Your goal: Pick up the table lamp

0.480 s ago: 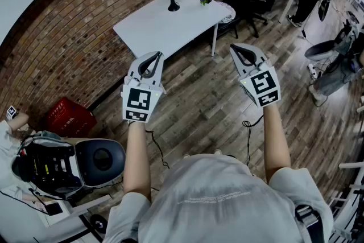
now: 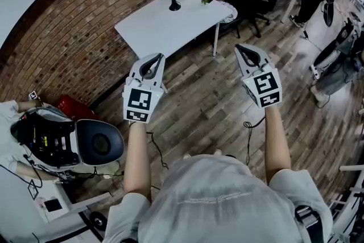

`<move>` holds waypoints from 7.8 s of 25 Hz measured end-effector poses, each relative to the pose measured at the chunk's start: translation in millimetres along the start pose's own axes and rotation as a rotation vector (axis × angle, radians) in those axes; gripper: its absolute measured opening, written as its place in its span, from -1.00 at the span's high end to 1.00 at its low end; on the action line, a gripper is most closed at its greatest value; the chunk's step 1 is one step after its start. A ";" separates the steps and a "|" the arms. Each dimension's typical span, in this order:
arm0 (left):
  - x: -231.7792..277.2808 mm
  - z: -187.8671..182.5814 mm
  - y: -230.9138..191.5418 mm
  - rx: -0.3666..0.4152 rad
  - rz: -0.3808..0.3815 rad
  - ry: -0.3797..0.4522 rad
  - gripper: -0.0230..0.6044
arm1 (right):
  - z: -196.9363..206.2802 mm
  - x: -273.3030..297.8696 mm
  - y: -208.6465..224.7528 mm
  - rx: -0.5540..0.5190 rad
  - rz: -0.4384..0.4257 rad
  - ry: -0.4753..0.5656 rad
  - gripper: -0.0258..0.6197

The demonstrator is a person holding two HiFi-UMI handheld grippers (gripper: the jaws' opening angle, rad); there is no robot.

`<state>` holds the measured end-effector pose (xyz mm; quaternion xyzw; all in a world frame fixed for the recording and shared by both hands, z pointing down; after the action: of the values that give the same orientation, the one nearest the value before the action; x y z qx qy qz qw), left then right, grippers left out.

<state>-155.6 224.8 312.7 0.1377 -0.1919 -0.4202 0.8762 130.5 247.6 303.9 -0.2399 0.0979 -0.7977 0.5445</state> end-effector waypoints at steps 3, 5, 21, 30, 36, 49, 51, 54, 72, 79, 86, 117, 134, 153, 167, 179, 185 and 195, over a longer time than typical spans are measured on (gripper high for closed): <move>3.0 2.3 4.5 -0.024 -0.003 -0.014 0.88 | 7.6 0.1 5.1 0.021 -0.027 -0.001 0.92; 6.7 3.1 9.0 -0.039 -0.006 -0.025 0.88 | 13.4 -0.6 11.0 0.039 -0.039 0.004 0.92; 46.9 -18.8 39.3 -0.092 -0.086 -0.039 0.88 | 51.3 -1.2 74.9 0.041 -0.167 0.060 0.92; 69.7 -24.7 51.2 -0.075 -0.051 -0.060 0.57 | 62.1 0.2 90.5 0.035 -0.152 0.073 0.92; 107.4 -10.8 22.4 -0.069 -0.052 -0.056 0.48 | 62.7 42.4 98.3 0.039 -0.142 0.044 0.92; 236.8 24.7 -92.5 -0.082 -0.017 -0.055 0.47 | 37.8 190.7 136.5 0.067 -0.104 0.032 0.92; 257.3 29.8 -114.9 -0.089 -0.012 -0.055 0.47 | 31.0 216.8 142.0 0.080 -0.108 0.032 0.92; 284.2 38.0 -143.8 -0.100 -0.003 -0.059 0.47 | 23.6 253.4 146.8 0.085 -0.113 0.014 0.92; 392.5 81.3 -242.9 -0.165 0.036 -0.095 0.36 | 4.8 397.0 169.2 0.082 -0.098 -0.044 0.92; 427.6 106.6 -254.0 -0.188 0.073 -0.149 0.33 | 8.2 435.1 174.0 0.076 -0.111 -0.061 0.92; 487.1 138.3 -264.0 -0.226 0.080 -0.204 0.33 | 27.1 484.9 195.3 0.080 -0.146 -0.094 0.92; 710.6 286.0 -274.5 -0.355 0.042 -0.337 0.24 | 102.0 653.2 242.9 0.131 -0.299 -0.263 0.92; 755.4 280.5 -285.3 -0.377 0.023 -0.214 0.31 | 124.1 656.8 254.2 0.151 -0.270 -0.321 0.92; 731.6 284.5 -287.3 -0.453 -0.025 -0.207 0.49 | 130.0 633.4 262.5 0.158 -0.197 -0.319 0.92; 609.0 256.8 -300.9 -0.434 -0.117 -0.253 0.49 | 79.4 600.7 225.4 0.098 -0.189 -0.199 0.92; 495.9 201.8 -293.0 -0.396 -0.110 -0.189 0.49 | 39.4 534.3 190.3 0.102 -0.163 -0.124 0.92; 451.4 170.9 -281.3 -0.377 -0.100 -0.175 0.49 | 12.9 508.2 180.7 0.102 -0.170 -0.060 0.92; 384.1 138.3 -279.8 -0.410 -0.086 -0.161 0.49 | -17.0 491.7 164.2 0.080 -0.180 -0.023 0.92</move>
<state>-189.1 -259.8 407.7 -0.0690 -0.1658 -0.4971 0.8489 113.6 -268.1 356.4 -0.2348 0.0376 -0.8438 0.4811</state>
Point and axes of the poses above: the fingertips, and each gripper's own axes: x forward along the fingers, y to its right, z out of its underside, the point moved 7 cm from there along -x, backward along the fingers, and after that the axes turned 9 degrees about -y, right-handed, at the moved point
